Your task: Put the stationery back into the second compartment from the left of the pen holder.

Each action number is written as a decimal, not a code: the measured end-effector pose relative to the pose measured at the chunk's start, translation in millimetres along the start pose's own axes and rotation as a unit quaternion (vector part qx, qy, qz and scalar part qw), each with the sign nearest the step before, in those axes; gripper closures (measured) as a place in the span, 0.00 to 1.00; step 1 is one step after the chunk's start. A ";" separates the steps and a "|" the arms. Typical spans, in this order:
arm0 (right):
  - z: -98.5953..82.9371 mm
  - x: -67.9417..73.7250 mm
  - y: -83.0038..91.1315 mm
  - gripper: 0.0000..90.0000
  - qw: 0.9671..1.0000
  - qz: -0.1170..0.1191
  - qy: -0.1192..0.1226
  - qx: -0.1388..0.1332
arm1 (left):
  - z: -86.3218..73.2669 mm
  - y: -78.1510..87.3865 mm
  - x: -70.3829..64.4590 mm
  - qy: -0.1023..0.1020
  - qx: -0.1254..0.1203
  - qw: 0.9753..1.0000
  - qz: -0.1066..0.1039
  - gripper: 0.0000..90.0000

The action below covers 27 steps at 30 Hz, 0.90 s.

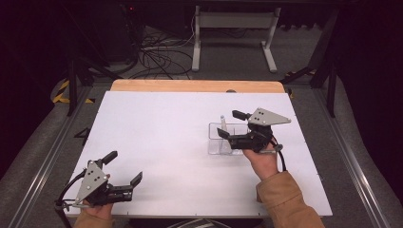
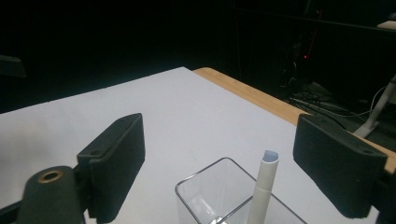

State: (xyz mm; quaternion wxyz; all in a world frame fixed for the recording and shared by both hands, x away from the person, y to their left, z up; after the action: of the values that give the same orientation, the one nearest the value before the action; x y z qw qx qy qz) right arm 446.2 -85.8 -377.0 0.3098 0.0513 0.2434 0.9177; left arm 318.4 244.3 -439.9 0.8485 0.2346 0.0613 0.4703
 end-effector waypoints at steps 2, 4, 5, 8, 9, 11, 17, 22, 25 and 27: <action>1.0 0.6 2.5 0.18 1.000 -0.002 0.005 0.000 | 0.1 -0.1 0.1 -0.001 0.000 1.000 0.001 0.01; 1.5 1.2 3.4 0.18 1.000 -0.002 0.004 -0.002 | -0.1 0.1 0.0 -0.002 0.000 1.000 0.001 0.01; 1.7 2.1 4.9 0.16 1.000 0.001 0.006 -0.002 | -0.2 0.3 0.6 -0.004 0.001 1.000 0.001 0.01; 0.4 2.9 7.2 0.12 1.000 0.004 0.007 0.002 | -0.4 0.6 0.7 -0.004 0.001 1.000 0.001 0.01; -0.3 3.1 8.3 0.11 1.000 0.006 0.007 0.004 | -0.3 0.9 0.8 -0.003 0.001 1.000 0.003 0.01; -3.4 4.5 12.5 0.07 1.000 0.012 0.005 0.011 | -0.3 1.5 1.0 -0.003 0.001 1.000 0.002 0.01; -29.5 4.5 30.4 0.02 1.000 -0.003 0.013 0.022 | -0.6 1.4 0.8 -0.004 0.001 1.000 0.003 0.01; -52.1 0.7 41.9 0.02 0.999 -0.018 0.008 0.028 | 0.1 1.1 -0.1 -0.005 0.000 1.000 0.004 0.01; -68.4 -2.5 47.9 0.02 0.999 -0.021 -0.003 0.033 | 0.0 0.4 -0.6 -0.004 0.002 1.000 0.004 0.01; -78.9 -4.3 50.4 0.01 0.999 -0.020 -0.010 0.037 | -0.1 0.2 -0.9 -0.006 0.003 1.000 0.005 0.01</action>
State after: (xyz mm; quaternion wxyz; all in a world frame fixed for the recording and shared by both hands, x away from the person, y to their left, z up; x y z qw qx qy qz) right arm 402.9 -155.8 -421.8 0.3282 0.0668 0.2755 0.9011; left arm 317.8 243.7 -440.0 0.8460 0.2398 0.0566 0.4728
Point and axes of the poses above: each handheld gripper's, and its own axes: y roughly backward along the jaws, z roughly out of its top, x roughly to its left, the point moved 7 cm from there along -y, roughly forward along the jaws, and after that the axes turned 15 degrees about x, right-handed, at the moved point
